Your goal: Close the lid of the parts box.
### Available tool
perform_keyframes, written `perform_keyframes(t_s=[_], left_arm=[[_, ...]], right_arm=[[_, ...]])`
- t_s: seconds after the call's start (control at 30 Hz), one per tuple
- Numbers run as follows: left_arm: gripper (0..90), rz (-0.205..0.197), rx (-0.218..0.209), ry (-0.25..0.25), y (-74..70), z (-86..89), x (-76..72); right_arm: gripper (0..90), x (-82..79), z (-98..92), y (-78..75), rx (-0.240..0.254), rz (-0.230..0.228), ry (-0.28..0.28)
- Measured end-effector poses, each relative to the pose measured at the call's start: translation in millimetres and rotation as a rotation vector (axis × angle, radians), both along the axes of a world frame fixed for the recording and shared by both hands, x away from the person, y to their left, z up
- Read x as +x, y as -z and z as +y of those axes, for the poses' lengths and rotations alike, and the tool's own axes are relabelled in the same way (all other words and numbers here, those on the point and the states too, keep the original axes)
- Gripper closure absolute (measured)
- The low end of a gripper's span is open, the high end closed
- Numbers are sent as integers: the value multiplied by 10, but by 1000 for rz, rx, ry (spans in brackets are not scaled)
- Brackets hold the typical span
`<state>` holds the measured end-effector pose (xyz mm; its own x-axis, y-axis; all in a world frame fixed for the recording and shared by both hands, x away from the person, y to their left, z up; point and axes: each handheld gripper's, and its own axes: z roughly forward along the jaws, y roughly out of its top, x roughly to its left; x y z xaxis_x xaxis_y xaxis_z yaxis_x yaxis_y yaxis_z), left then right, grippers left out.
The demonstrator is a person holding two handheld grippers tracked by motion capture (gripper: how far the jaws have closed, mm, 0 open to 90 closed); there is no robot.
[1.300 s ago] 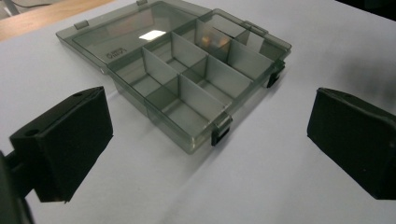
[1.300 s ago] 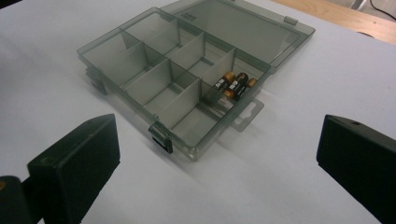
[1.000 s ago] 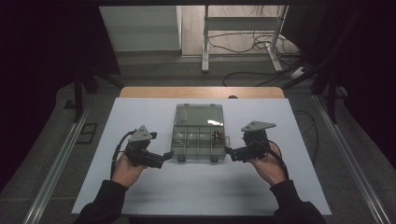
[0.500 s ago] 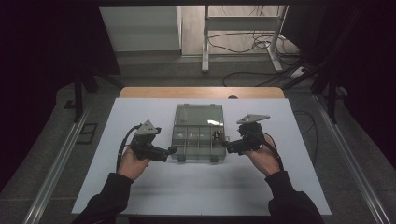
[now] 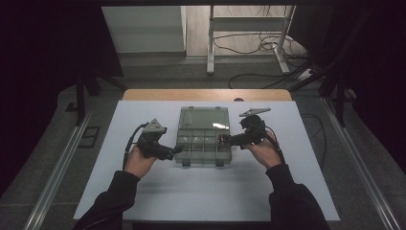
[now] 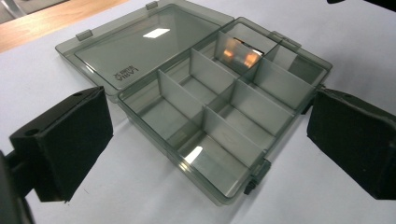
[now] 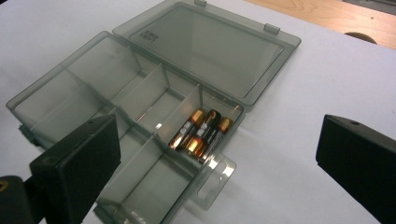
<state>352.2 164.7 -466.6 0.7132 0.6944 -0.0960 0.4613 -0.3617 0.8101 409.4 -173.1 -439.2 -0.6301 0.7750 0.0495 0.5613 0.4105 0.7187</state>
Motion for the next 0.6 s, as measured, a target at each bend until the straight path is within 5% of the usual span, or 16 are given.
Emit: perform_keyframes(t_s=[0.6], left_arm=[[11, -8, -2, -12, 35, 7, 251]], right_arm=[[56, 418, 82, 88, -43, 36, 46]])
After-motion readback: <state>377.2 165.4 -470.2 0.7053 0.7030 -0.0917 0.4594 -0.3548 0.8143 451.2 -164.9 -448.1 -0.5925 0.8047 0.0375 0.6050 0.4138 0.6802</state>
